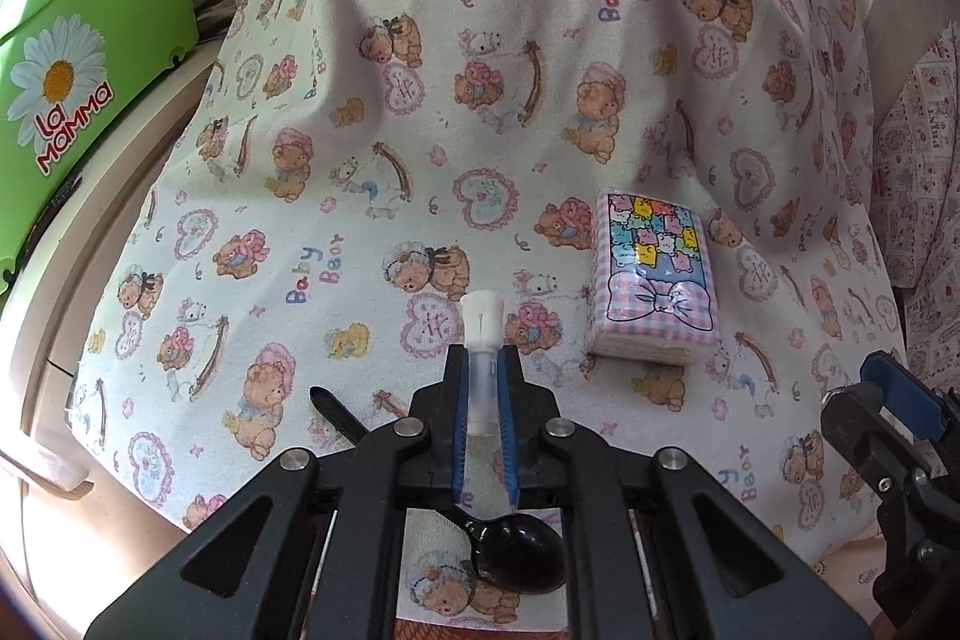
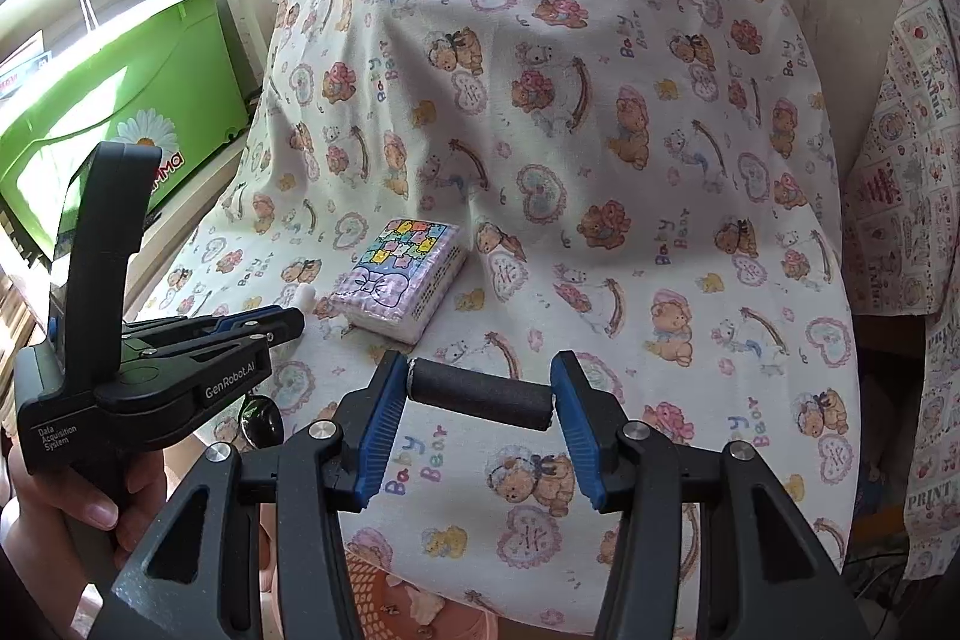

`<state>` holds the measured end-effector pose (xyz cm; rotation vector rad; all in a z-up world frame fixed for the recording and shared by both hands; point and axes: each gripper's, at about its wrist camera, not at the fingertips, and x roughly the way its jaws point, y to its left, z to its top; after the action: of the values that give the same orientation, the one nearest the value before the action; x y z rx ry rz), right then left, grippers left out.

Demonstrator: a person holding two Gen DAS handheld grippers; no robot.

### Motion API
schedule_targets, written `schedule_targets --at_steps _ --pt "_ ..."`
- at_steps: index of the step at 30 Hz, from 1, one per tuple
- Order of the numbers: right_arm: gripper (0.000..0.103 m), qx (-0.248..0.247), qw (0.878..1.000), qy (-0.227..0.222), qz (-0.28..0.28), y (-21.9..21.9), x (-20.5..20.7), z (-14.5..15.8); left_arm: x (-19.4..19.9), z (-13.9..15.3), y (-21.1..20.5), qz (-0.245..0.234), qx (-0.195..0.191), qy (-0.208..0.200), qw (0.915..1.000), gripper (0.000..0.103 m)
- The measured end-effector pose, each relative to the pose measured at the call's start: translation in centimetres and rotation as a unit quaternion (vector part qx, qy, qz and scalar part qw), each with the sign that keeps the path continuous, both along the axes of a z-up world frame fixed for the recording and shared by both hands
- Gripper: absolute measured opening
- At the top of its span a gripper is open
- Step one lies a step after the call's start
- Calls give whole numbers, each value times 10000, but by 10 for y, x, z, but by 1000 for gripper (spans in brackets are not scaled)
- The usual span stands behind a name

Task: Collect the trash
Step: 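Carry the black cylinder and white tube over the pink wastebasket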

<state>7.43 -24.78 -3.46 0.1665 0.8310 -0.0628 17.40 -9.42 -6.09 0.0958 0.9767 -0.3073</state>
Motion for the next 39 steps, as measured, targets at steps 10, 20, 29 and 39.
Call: schedule_targets --at_steps 10,20,29,39 --pt "52 -63 9997 -101 232 9 -4 5 -30 45 20 -97 -164 -689 9974 8" --pt "52 142 9938 -474 991 46 -50 44 -92 97 65 69 -376 -742 9965 8" --pt "52 356 9889 -305 1408 77 -86 33 -133 71 96 304 -379 -603 9970 8" --pt "52 365 9861 362 1579 82 -90 -13 -123 12 96 321 -404 480 9975 8"
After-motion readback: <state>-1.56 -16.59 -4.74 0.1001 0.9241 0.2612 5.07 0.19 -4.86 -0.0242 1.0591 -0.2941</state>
